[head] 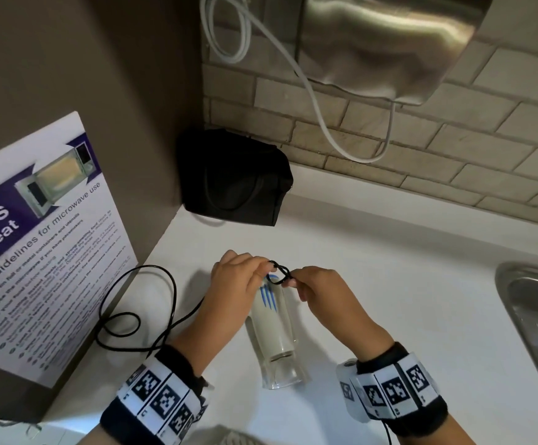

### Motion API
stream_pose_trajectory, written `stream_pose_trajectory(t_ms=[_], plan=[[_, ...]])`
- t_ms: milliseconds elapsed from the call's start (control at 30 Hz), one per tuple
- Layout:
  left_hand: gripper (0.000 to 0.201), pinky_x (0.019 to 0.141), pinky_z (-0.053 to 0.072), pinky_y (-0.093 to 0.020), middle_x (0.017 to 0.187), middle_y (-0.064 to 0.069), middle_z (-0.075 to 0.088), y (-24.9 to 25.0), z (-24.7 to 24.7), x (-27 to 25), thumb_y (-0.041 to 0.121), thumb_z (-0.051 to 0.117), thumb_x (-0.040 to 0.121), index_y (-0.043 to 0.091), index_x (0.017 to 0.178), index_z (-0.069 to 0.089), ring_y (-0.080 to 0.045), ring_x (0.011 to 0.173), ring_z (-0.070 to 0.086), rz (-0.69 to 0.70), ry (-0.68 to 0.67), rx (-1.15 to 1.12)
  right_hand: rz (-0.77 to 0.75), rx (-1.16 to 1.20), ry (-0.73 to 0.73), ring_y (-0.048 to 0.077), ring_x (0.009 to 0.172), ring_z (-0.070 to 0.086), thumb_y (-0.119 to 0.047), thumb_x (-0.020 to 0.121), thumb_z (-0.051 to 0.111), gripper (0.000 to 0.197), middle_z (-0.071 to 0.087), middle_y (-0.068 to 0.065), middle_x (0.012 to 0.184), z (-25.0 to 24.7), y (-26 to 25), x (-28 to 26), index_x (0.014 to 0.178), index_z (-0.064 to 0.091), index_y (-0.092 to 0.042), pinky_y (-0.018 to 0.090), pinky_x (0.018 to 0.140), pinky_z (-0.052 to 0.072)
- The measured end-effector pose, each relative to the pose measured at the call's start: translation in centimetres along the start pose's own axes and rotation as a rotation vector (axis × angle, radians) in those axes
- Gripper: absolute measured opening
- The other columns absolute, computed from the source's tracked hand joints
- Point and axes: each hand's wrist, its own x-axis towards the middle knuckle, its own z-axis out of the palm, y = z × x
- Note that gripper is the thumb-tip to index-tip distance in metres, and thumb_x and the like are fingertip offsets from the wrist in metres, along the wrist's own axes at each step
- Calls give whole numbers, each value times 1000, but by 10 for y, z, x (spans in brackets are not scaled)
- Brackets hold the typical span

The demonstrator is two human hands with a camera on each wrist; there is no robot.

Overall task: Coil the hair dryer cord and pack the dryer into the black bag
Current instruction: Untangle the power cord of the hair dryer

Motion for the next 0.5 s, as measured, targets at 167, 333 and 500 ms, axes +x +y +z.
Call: stream_pose_trajectory(t_ms=[167,333,500], plan=[[28,74,39,-22,75,14,63,0,-5,-1,40,50,91,20,82,67,-14,85,51,-125,-10,-179,-22,9,-8,19,71,56,-26,97,51,24,63,1,75,-1,4,-1,86,66,-11,35,70,47],[20,73,46,-19,81,12,65,-6,-12,0,28,50,96,27,83,66,-11,84,61,-219,-6,-305,106,183,1,7,80,59,-31,91,60,10,64,-9,86,-7,17,-7,95,65,-23,21,76,49],[28,70,42,-9,75,7,60,-17,-15,0,22,38,101,28,101,65,-10,79,58,-245,-9,-365,265,507,39,9,69,62,-25,91,62,10,62,-8,79,-13,18,-11,99,65,-19,21,71,49]])
